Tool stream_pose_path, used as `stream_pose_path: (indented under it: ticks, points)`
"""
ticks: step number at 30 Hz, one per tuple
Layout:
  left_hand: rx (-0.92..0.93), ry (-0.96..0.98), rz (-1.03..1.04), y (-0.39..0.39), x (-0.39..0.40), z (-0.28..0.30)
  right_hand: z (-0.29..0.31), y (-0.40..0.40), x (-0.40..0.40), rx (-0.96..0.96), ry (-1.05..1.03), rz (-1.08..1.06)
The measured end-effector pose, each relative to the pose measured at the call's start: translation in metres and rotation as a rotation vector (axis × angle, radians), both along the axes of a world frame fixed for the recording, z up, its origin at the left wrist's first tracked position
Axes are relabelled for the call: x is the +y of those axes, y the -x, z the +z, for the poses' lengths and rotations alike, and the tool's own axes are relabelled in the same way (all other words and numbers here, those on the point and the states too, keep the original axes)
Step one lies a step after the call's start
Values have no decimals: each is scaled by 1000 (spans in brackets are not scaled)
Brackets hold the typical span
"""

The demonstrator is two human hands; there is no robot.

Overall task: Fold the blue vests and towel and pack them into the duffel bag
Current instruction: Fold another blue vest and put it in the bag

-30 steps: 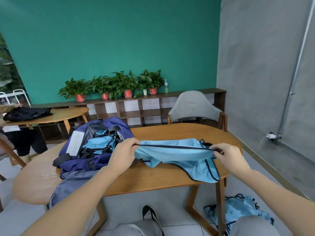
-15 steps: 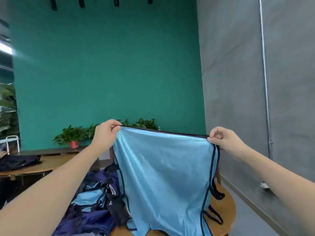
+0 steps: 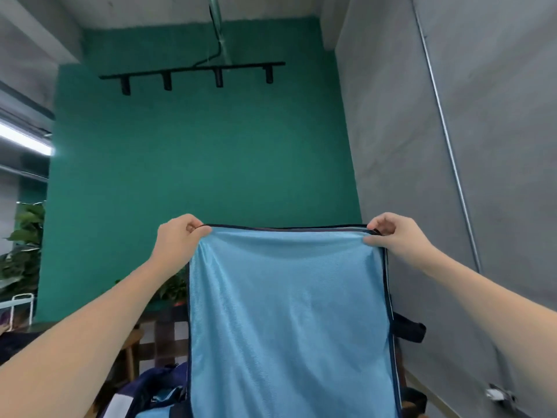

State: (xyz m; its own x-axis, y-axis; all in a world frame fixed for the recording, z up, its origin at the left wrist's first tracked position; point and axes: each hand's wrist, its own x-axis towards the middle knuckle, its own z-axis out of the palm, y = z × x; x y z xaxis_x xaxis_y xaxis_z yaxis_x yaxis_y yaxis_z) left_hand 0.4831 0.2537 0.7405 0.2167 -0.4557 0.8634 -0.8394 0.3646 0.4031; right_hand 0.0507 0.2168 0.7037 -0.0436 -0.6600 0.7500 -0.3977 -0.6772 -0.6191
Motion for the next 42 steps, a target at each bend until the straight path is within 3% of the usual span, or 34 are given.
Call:
stream_pose_path:
  ticks: [12, 26, 30, 34, 42]
  points:
    - [-7, -35, 16, -16, 26, -1, -12, -5, 7, 33, 2, -25]
    - [-60, -310, -60, -34, 5, -39, -13, -3, -14, 184, -93, -44]
    - [81, -469, -108, -32, -28, -65, -30, -7, -38, 381, -287, -145]
    - [309, -641, -204, -25, -68, -98, -57, -20, -61, 303, -617, -16]
    - [232, -667, -154, -9, -158, -169, -138, -35, -155, 171, -631, -51]
